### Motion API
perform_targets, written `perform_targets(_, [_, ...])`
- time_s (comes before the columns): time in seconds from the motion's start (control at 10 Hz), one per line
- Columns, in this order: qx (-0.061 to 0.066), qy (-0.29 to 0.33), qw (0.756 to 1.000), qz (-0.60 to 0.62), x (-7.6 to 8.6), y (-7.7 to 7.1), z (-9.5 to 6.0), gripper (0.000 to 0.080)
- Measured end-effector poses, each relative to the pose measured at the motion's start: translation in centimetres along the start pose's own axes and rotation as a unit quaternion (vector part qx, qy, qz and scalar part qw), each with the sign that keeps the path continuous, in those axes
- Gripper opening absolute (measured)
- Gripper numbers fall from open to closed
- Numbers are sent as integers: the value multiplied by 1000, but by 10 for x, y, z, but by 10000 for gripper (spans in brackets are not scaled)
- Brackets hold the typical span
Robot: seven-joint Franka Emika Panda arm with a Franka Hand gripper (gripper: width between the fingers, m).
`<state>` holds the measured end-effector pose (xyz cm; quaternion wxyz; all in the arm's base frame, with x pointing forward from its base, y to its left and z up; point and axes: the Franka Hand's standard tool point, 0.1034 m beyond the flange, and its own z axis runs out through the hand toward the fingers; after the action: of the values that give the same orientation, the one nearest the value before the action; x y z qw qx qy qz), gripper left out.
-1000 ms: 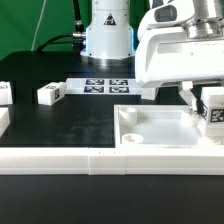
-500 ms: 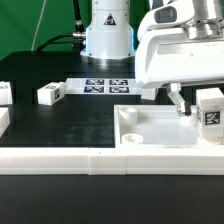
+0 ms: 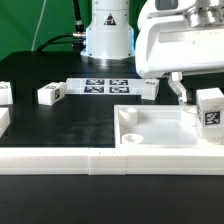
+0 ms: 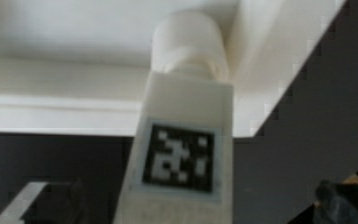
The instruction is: Assemble one leg
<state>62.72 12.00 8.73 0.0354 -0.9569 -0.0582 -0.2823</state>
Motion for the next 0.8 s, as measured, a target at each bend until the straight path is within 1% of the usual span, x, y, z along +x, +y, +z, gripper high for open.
perform_targets(0.1, [2, -6, 1000, 1, 4, 0, -4, 649])
perform_targets(0.2, [5, -18, 1000, 2, 4, 1, -5, 649])
perform_targets(0.3, [5, -17, 1000, 2, 4, 1, -4, 649])
perform_targets(0.4, [6, -29, 1000, 4, 0, 2, -3, 649])
perform_targets(0.5, [18, -100, 995, 11, -7, 5, 2, 649])
perform_targets(0.7, [34, -194, 980, 30, -2, 10, 3, 649])
perform_targets(0.8, [40, -228, 972, 38, -3, 8, 2, 649])
